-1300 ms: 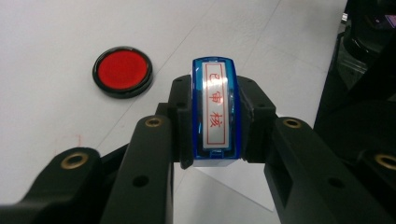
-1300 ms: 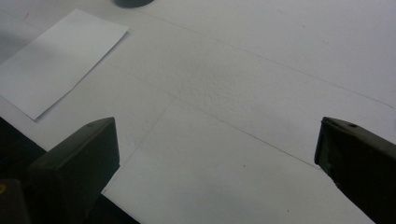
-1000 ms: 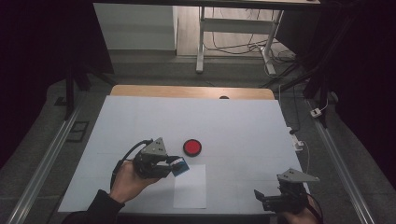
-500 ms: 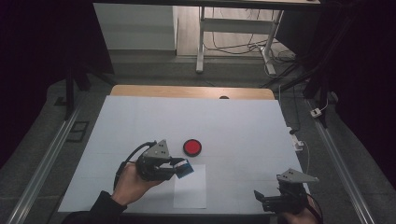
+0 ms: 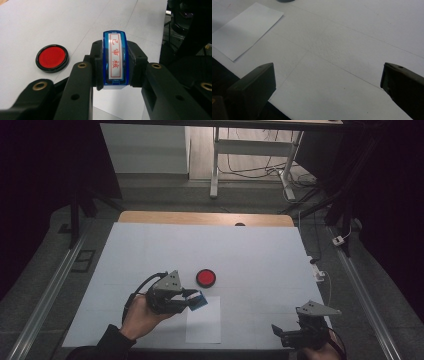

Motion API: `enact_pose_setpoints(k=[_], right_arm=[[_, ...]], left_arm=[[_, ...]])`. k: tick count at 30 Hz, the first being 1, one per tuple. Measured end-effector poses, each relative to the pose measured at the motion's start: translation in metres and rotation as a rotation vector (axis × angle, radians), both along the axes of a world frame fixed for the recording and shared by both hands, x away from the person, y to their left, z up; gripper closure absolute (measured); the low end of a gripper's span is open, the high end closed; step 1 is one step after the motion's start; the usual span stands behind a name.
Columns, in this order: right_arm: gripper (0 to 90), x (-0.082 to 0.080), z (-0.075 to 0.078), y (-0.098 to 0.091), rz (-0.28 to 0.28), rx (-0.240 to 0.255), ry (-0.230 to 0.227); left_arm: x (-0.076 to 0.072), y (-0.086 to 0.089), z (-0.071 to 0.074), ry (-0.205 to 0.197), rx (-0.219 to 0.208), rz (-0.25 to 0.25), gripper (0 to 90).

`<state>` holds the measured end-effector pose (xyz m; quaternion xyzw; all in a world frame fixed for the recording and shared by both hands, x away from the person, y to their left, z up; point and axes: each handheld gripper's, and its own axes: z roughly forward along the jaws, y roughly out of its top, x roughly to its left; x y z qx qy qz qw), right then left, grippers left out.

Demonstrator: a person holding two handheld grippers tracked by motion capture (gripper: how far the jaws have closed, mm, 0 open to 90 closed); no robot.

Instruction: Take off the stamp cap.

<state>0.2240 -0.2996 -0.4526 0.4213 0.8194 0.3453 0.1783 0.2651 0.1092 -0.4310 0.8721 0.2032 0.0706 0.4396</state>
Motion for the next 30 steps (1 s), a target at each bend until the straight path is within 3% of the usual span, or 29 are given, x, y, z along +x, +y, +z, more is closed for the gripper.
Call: enact_pose_setpoints(k=[10,13,15,21,30], right_arm=[[0.0,0.0,0.001,0.002,0.024,0.006,-0.012],[0.0,0.0,0.002,0.004,0.038,0.02,-0.021],[0.0,0.0,0.003,0.007,0.05,0.025,-0.023],[0.0,0.001,0.006,0.015,0.094,0.038,-0.037],[0.0,0.002,0.007,0.032,0.184,0.041,-0.051]], left_arm=[[0.001,0.001,-0.003,0.014,0.001,-0.001,70.3],[0.001,0.001,-0.002,0.043,-0.004,-0.002,70.3],[0.002,0.002,-0.003,0.041,-0.008,-0.001,70.3],[0.003,0.005,-0.004,0.028,-0.012,0.003,70.3],[0.005,0.007,-0.003,0.047,-0.022,0.005,70.3]])
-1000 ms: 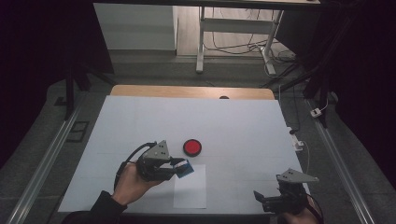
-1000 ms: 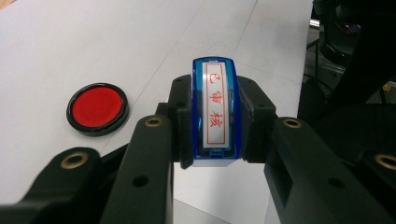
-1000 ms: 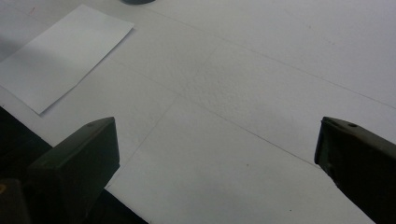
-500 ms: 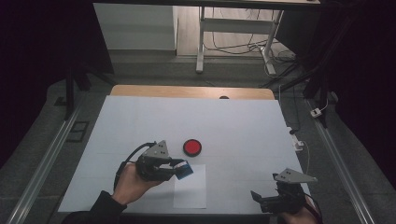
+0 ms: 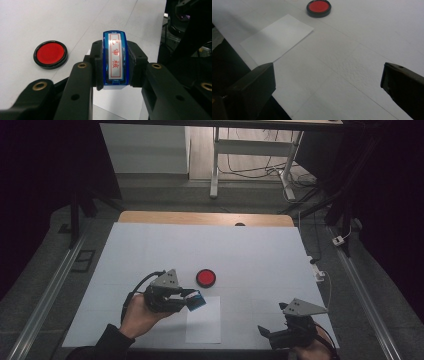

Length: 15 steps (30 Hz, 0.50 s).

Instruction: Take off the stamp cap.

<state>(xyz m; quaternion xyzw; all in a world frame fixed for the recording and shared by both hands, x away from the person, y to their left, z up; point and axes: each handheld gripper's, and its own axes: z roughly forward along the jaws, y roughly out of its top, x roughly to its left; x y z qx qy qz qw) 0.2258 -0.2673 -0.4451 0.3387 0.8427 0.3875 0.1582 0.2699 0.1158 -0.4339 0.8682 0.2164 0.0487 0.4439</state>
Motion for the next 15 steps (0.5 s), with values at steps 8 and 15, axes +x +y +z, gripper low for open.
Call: enact_pose_setpoints(k=[8,15], right_arm=[[0.0,0.001,-0.001,0.018,0.088,0.047,0.015],[0.0,0.005,-0.002,0.031,0.141,0.065,0.021]], left_arm=[[0.0,0.0,0.0,0.003,0.009,-0.012,70.3],[-0.001,-0.002,0.001,-0.008,0.013,-0.028,70.3]])
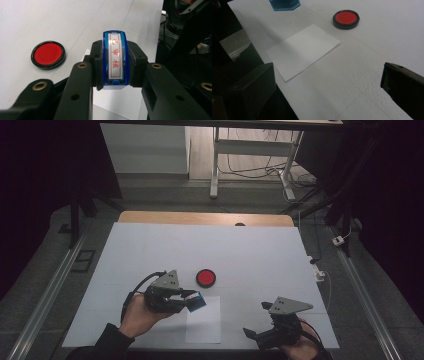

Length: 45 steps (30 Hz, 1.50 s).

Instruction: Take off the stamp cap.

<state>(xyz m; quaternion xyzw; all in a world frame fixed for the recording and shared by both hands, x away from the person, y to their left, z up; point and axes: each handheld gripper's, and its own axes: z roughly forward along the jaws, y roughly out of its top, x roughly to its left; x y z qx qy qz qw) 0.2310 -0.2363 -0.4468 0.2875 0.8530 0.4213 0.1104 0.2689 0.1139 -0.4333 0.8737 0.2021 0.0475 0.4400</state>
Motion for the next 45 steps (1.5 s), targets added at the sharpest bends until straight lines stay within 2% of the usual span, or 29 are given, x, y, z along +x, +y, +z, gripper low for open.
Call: enact_pose_setpoints(k=[3,6,13,17,22,32,36,45], right_arm=[[0.0,0.003,0.0,0.004,0.008,-0.007,-0.005],[0.0,0.006,0.0,0.006,0.022,0.016,0.014],[0.0,0.012,0.0,0.014,0.061,0.023,0.015],[1.6,0.015,-0.001,0.021,0.077,0.027,0.033],[1.6,0.018,-0.001,0.03,0.112,0.047,0.042],[0.0,0.028,-0.006,0.049,0.204,0.023,0.059],[0.0,0.033,-0.009,0.055,0.211,0.008,0.058],[0.0,0.039,-0.013,0.068,0.28,0.013,0.055]], left_arm=[[0.0,0.0,0.0,0.0,-0.006,-0.005,70.2],[0.0,-0.001,0.0,0.0,-0.011,-0.01,70.2],[0.001,-0.002,0.001,-0.007,-0.016,-0.034,70.3],[0.002,0.0,0.003,-0.007,-0.039,-0.063,70.2],[0.004,0.001,0.005,-0.013,-0.052,-0.067,70.3],[0.005,-0.001,0.006,-0.016,-0.072,-0.087,70.3],[0.006,-0.002,0.006,-0.013,-0.08,-0.096,70.3],[0.007,-0.005,0.007,-0.018,-0.086,-0.127,70.3]])
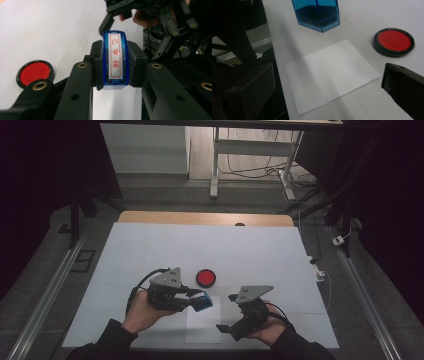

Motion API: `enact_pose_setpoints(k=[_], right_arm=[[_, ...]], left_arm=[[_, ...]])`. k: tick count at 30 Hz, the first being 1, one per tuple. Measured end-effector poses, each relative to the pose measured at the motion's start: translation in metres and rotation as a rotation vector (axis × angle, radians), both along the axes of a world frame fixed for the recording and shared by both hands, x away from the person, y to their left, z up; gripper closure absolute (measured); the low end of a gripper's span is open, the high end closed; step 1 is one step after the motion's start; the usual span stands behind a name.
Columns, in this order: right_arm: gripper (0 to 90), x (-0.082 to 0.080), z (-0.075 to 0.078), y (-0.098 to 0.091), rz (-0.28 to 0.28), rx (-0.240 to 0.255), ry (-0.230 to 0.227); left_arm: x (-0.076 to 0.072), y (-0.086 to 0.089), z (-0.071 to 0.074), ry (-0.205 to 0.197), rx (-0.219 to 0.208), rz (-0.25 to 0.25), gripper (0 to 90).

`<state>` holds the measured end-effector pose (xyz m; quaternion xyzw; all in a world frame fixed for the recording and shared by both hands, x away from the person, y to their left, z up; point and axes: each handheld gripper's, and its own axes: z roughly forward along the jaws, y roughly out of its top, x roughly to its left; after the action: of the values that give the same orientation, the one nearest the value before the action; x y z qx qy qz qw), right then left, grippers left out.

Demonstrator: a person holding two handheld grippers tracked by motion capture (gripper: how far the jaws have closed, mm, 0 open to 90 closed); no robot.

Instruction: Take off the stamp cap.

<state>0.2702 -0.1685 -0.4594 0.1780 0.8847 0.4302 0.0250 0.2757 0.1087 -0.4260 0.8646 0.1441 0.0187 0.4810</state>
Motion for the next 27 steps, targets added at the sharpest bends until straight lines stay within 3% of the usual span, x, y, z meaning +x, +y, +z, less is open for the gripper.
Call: enact_pose_setpoints(k=[8,12,15,20,27], right_arm=[[1.9,0.01,-0.005,0.016,0.065,0.011,0.016],[13.6,0.012,-0.004,0.02,0.109,0.037,0.019],[21.2,0.014,-0.003,0.022,0.124,0.029,0.017],[43.4,0.019,-0.002,0.024,0.164,0.055,0.036],[52.2,0.024,-0.001,0.024,0.198,0.092,0.049]], left_arm=[[0.001,-0.001,0.001,0.0,-0.018,-0.03,70.3],[0.001,-0.002,0.001,-0.008,-0.023,-0.052,70.3],[0.001,-0.003,0.0,-0.015,-0.023,-0.064,70.3],[0.001,-0.004,0.0,-0.02,-0.026,-0.084,70.3],[0.0,-0.004,0.0,-0.033,-0.044,-0.11,70.4]])
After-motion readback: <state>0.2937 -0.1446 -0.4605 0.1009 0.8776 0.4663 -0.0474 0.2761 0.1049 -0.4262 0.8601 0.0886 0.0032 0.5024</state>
